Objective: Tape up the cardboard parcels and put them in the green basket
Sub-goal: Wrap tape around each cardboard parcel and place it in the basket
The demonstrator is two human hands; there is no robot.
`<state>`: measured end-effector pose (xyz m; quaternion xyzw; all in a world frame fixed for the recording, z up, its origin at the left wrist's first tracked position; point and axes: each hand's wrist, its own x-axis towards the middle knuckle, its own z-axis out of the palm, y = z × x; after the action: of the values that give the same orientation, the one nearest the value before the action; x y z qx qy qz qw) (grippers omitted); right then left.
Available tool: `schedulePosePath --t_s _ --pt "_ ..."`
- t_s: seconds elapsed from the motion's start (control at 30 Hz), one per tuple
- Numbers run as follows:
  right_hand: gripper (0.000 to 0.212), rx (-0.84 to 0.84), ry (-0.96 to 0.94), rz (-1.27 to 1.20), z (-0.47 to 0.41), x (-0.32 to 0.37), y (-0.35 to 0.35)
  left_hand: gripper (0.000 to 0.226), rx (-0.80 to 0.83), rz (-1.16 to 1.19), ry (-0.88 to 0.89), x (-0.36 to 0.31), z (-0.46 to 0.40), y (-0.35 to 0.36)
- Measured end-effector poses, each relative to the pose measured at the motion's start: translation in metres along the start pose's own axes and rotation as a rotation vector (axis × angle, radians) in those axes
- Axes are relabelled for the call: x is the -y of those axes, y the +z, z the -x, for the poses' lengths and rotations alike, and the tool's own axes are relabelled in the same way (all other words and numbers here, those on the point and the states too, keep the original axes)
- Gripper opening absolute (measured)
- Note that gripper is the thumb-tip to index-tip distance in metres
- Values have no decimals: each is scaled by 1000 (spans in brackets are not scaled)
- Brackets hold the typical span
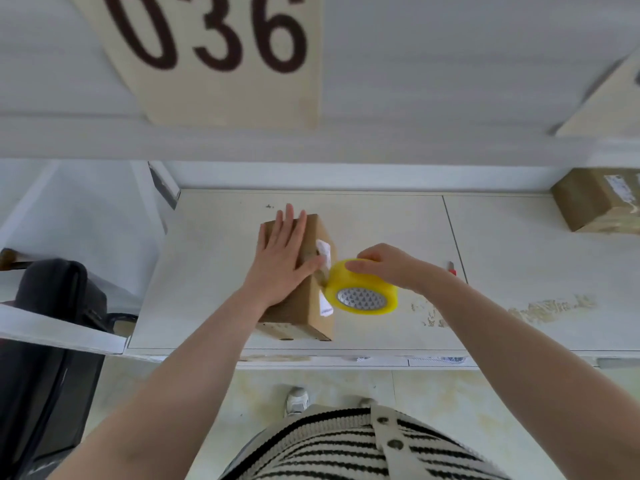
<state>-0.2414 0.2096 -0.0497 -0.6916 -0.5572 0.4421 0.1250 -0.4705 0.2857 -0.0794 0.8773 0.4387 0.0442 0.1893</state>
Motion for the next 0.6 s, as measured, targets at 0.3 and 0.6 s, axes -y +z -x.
schedulePosePath --t_s 0.3,0.6 --pt "52 -192 -55 137 7 32 -12 106 95 233 -206 15 6 -14" --pt "57 -221 -71 277 17 49 -18 111 113 615 -446 7 8 -17"
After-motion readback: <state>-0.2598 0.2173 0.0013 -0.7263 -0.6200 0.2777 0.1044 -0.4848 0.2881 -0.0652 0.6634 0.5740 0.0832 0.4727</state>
